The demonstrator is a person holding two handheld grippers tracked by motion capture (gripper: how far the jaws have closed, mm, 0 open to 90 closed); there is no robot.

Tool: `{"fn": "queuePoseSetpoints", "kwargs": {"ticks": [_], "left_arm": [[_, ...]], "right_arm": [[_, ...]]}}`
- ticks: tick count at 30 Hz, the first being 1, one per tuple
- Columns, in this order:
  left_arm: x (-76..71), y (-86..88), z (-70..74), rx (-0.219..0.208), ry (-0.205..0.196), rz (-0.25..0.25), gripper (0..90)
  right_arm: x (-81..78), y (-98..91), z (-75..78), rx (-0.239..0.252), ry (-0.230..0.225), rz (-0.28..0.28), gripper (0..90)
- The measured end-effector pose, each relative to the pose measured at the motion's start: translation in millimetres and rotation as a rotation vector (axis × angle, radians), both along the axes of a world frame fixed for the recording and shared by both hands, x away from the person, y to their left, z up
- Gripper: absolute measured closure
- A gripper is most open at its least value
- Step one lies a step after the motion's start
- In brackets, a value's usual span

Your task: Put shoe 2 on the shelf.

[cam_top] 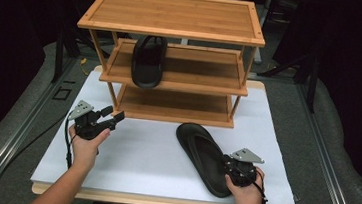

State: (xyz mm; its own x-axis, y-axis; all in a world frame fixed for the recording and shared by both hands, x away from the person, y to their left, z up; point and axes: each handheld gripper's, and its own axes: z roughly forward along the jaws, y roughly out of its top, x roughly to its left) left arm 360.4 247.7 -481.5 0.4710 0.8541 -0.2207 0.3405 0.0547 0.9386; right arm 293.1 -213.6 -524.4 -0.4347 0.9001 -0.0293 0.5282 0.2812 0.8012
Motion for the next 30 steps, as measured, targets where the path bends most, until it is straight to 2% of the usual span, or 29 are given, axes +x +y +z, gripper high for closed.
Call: {"fn": "queuePoseSetpoints", "kwargs": {"ticks": [6, 7, 16, 17, 30], "left_arm": [[0.3, 0.6, 0.0, -0.005, -0.002, 0.003, 41.1], [0.3, 0.6, 0.0, -0.005, -0.003, 0.003, 41.1], [0.5, 1.8, 0.2, -0.008, -0.002, 0.006, 41.1], [0.5, 2.0, 0.2, -0.009, -0.002, 0.008, 41.1], [0.2, 5.2, 1.4, -0.016, -0.006, 0.019, 41.1]], "right_arm": [[-1.7, -0.2, 1.9, 0.001, -0.018, 0.000, 84.5], [-2.7, -0.2, 3.2, 0.003, -0.005, 0.000, 84.6], [-5.9, 0.7, 6.8, 0.038, -0.035, 0.012, 84.9], [-6.6, -0.1, 8.0, 0.035, -0.028, 0.015, 84.9], [-13.1, -9.7, 22.7, 0.148, -0.100, -0.005, 84.9]]}}
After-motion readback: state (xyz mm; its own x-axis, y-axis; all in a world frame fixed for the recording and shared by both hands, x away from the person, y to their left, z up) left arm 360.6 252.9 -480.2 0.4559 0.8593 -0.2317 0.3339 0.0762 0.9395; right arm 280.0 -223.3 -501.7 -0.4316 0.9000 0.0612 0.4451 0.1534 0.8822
